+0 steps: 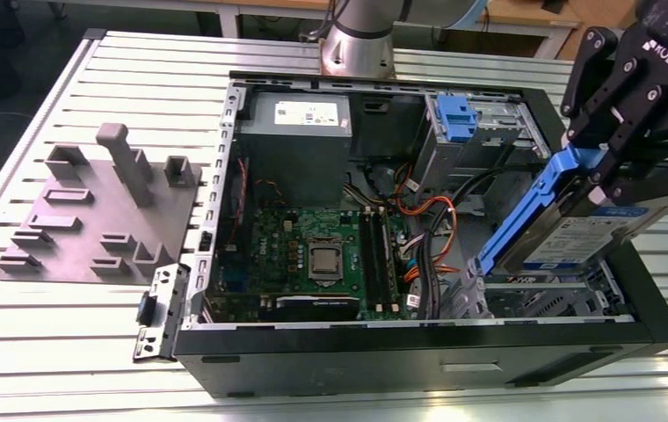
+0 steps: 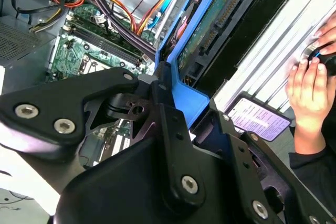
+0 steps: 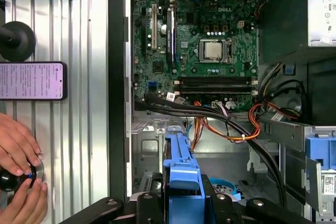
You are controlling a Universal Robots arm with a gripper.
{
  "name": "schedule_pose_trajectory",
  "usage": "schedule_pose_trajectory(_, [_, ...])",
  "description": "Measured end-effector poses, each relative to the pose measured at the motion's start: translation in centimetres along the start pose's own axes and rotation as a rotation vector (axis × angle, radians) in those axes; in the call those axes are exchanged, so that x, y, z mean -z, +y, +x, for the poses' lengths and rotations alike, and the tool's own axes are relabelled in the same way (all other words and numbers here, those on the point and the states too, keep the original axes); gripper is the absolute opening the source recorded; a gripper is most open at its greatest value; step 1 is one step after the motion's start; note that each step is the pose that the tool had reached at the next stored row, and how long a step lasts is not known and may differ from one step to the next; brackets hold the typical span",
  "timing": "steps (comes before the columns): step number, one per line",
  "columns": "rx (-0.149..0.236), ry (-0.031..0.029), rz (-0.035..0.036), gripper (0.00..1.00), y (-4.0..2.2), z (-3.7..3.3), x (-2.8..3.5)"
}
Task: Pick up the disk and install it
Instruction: 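Insert the disk into the insertion slot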
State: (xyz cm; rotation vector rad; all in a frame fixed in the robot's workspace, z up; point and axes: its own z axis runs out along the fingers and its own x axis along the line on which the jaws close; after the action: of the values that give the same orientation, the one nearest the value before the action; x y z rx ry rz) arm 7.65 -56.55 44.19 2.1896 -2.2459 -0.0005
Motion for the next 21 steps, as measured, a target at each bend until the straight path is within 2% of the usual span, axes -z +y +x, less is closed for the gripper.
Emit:
schedule_pose_trajectory(16, [0.0,0.0,0.0,0.36,-0.14,-0.01,-1.15])
schedule_pose_trajectory(21, [0.0,0.0,0.0,0.36,-0.14,-0.01,-1.22])
